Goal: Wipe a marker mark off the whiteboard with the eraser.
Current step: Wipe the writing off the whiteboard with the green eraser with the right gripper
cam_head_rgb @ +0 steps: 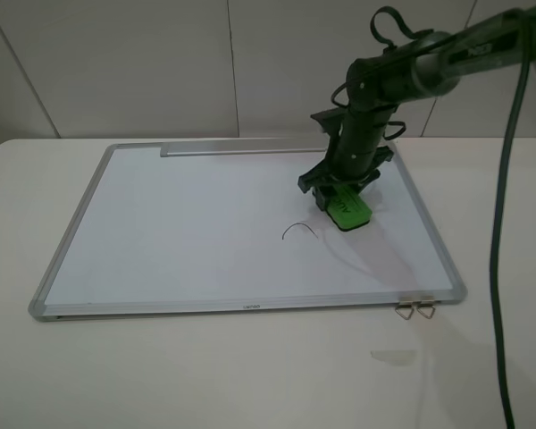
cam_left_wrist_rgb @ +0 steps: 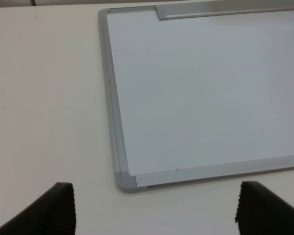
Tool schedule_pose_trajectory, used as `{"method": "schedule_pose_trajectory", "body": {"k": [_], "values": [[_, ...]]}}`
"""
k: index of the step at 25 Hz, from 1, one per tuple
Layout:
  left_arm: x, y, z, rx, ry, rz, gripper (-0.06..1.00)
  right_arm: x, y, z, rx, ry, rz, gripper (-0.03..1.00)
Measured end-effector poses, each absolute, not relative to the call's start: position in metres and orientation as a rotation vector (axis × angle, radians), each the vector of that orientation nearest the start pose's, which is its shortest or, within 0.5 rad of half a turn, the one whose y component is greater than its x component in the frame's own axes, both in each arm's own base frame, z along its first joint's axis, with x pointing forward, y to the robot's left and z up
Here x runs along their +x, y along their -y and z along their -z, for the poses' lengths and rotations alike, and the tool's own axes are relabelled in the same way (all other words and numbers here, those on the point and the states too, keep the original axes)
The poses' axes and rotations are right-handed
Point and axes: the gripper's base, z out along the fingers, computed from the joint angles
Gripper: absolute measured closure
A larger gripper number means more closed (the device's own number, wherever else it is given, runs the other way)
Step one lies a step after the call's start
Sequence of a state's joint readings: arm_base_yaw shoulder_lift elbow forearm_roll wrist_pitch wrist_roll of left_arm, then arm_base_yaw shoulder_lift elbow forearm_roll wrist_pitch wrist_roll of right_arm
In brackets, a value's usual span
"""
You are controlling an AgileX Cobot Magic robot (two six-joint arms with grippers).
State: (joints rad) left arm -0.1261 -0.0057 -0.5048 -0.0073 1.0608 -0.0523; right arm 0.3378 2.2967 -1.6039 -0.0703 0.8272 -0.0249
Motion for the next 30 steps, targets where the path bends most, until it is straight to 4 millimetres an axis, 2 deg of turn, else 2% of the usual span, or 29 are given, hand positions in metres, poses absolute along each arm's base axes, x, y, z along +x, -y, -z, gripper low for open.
{"method": "schedule_pose_trajectory", "body": {"k": [3,6,8,11,16,18,20,23,26,30], "values": [[-0.006,0.0,-0.279,0.075,-2.035,0.121,0.26,0.426,-0.138,-0.094,-0.567,-2.944,0.027,0.37],[-0.006,0.0,-0.279,0.075,-2.035,0.121,0.26,0.424,-0.148,-0.093,-0.634,-2.927,0.0,0.37],[-0.006,0.0,-0.279,0.075,-2.035,0.121,0.26,0.418,-0.165,-0.094,-0.711,-2.898,-0.021,0.37],[-0.006,0.0,-0.279,0.075,-2.035,0.121,0.26,0.404,-0.203,-0.093,-0.796,-2.86,-0.094,0.37],[-0.006,0.0,-0.279,0.075,-2.035,0.121,0.26,0.37,-0.267,-0.091,-0.973,-2.777,-0.169,0.37],[-0.006,0.0,-0.279,0.075,-2.035,0.121,0.26,0.355,-0.288,-0.089,-1.047,-2.74,-0.181,0.37],[-0.006,0.0,-0.279,0.075,-2.035,0.121,0.26,0.347,-0.301,-0.086,-1.093,-2.706,-0.187,0.37],[-0.006,0.0,-0.279,0.075,-2.035,0.121,0.26,0.345,-0.304,-0.08,-1.113,-2.706,-0.178,0.37],[-0.006,0.0,-0.279,0.075,-2.035,0.121,0.26,0.351,-0.3,-0.079,-1.136,-2.675,-0.133,0.37],[-0.006,0.0,-0.279,0.075,-2.035,0.121,0.26,0.368,-0.285,-0.077,-1.083,-2.663,-0.107,0.37]]}}
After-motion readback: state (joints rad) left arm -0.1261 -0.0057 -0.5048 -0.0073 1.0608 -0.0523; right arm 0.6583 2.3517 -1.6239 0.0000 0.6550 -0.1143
